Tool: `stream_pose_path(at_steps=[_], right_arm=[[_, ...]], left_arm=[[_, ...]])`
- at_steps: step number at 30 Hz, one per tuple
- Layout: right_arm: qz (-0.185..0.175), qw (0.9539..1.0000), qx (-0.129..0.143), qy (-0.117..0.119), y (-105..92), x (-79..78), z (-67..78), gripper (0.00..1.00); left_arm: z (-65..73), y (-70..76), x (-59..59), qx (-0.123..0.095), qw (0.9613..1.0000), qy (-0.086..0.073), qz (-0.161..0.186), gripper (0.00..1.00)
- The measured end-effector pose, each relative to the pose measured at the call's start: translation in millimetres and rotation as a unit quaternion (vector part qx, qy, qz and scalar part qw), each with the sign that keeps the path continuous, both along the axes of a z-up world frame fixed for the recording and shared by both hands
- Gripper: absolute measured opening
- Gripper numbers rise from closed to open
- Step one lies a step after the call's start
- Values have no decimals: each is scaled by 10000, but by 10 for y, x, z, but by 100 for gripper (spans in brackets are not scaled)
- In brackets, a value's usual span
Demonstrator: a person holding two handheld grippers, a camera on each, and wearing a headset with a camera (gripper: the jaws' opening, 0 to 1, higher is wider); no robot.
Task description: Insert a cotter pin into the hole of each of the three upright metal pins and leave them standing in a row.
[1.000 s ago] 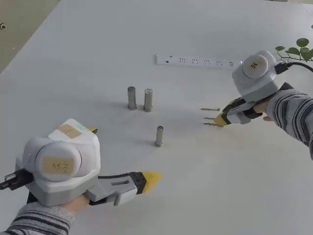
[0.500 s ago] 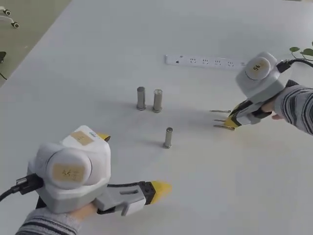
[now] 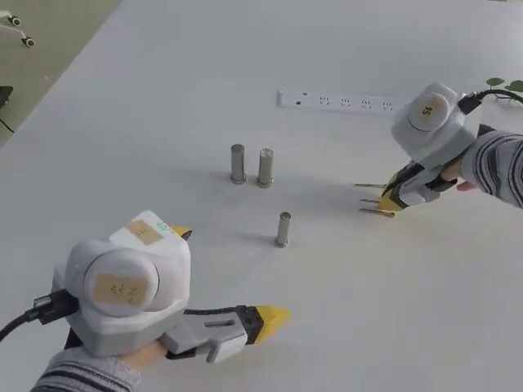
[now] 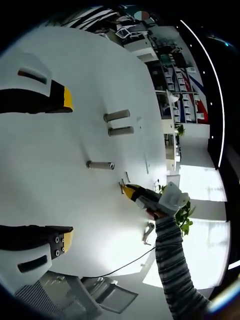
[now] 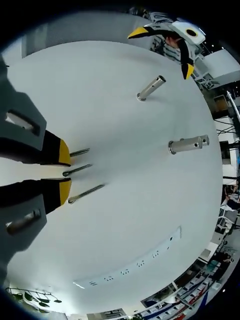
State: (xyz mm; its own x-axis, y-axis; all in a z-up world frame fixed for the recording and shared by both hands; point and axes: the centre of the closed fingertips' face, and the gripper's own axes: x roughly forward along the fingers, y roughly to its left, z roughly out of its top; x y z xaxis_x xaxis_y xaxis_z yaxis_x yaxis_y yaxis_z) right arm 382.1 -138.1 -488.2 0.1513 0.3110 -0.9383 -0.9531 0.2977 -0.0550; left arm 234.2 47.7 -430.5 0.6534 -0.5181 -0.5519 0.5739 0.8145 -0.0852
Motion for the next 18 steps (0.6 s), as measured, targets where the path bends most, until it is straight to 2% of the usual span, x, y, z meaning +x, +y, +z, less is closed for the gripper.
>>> stream_pose_path(at_steps=[2,9,11,15,18], right_arm=[[209,9997,-90,-63,11,-20,-3,2],[208,9997,-137,-52,15,-9,-7,0],[220,9994,-224,-168,-4,22,-10,0],[451,9984,-289,-192,17,12,-12,0],[667,9968,-358,-264,17,10,-10,0]], left_arm=[[-2,1,-3,10,10000,4,-6,92],[2,-9,-16,13,10000,10,-28,92],[6,-14,-22,13,10000,6,-50,91],[1,-9,-32,31,10000,28,-66,90],[-2,-17,-46,2,9999,64,-98,86]])
